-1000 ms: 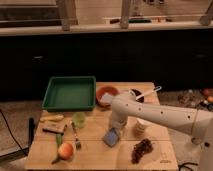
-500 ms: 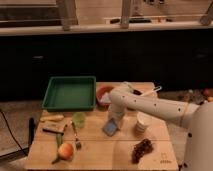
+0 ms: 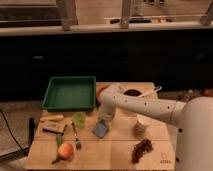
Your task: Wipe table surface with sponge
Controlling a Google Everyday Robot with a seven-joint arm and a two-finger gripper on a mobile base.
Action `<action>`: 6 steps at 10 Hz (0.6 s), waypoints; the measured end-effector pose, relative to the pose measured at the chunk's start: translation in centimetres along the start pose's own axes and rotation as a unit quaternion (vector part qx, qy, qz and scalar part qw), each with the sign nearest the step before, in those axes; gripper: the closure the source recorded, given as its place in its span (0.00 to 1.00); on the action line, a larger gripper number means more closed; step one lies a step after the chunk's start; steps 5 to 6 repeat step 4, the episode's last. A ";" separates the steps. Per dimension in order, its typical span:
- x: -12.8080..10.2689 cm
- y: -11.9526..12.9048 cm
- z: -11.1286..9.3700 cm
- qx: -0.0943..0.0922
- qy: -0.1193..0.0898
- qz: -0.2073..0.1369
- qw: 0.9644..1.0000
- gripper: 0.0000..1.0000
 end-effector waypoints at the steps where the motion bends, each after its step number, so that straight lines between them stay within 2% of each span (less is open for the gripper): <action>1: -1.5 1.0 0.1 0.001 -0.009 -0.010 1.000 1.00; 4: -3.7 3.8 0.1 -0.011 -0.019 -0.015 1.000 1.00; 6: -3.7 3.8 0.1 -0.011 -0.019 -0.015 1.000 1.00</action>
